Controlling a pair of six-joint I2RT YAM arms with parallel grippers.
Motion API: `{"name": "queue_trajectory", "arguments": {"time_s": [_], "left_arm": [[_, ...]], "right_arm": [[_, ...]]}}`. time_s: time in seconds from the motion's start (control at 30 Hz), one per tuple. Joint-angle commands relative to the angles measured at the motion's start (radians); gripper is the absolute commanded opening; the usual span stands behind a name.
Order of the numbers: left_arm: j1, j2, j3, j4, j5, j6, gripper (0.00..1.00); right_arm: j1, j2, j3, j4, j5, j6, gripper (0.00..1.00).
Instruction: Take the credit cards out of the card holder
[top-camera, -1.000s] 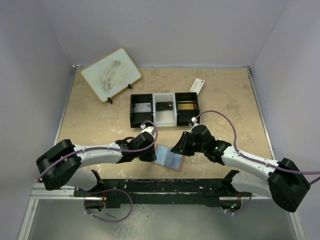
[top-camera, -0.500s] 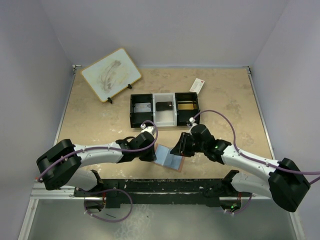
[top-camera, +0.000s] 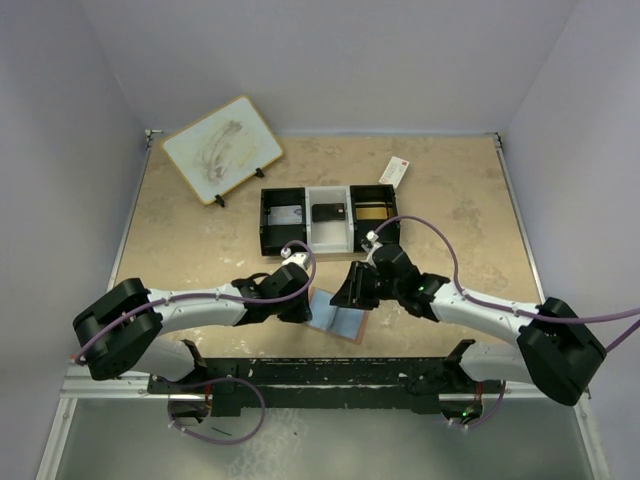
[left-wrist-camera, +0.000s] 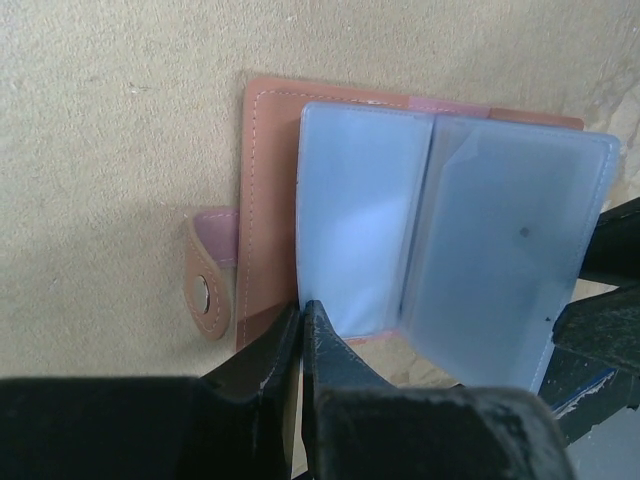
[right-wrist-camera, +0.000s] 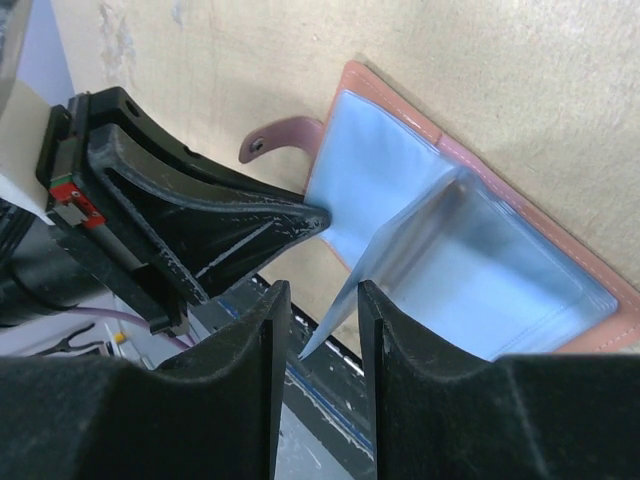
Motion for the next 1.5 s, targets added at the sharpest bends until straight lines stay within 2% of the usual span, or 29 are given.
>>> {"name": "queue_trajectory", "arguments": {"time_s": [0.0, 0.07, 0.27, 0.47, 0.63, 0.93, 1.03, 1.27, 1.47], "left_arm": [[-0.006, -0.003, 0.038, -0.009, -0.028, 0.01, 0.0], [-0.006, -0.003, 0.038, -0.007, -0.03, 0.01, 0.0], [-0.006, -0.001, 0.038, -0.009, -0.03, 0.009, 0.0], [-0.006, -0.008, 0.039, -0.009, -0.032, 0.008, 0.0], [-0.006, -0.024, 0.04, -0.017, -0.048, 0.004, 0.0], [-0.006, -0.172, 0.018, -0.104, -0.226, -0.036, 0.0], [-0.006, -0.207, 0.011, -0.121, -0.244, -0.044, 0.04], [-0.006, -0.268, 0.007, -0.141, -0.291, -0.049, 0.1], [-0.005, -0.215, 0.012, -0.139, -0.26, -0.04, 0.1]], "right_arm": [[0.006, 0.005, 0.042, 0.059, -0.019, -0.012, 0.37], [0.006, 0.009, 0.041, 0.061, -0.02, -0.013, 0.36], [0.006, 0.025, 0.047, 0.035, -0.001, -0.023, 0.22], [0.007, 0.041, 0.056, 0.073, -0.043, -0.034, 0.27], [0.009, 0.06, 0.047, 0.179, -0.117, -0.03, 0.35], [0.012, 0.165, 0.095, 0.212, -0.111, -0.042, 0.41], [0.012, 0.17, 0.105, 0.21, -0.097, -0.054, 0.45], [0.012, 0.206, 0.12, 0.236, -0.104, -0.052, 0.43], [0.012, 0.233, 0.14, 0.236, -0.078, -0.045, 0.41]]}}
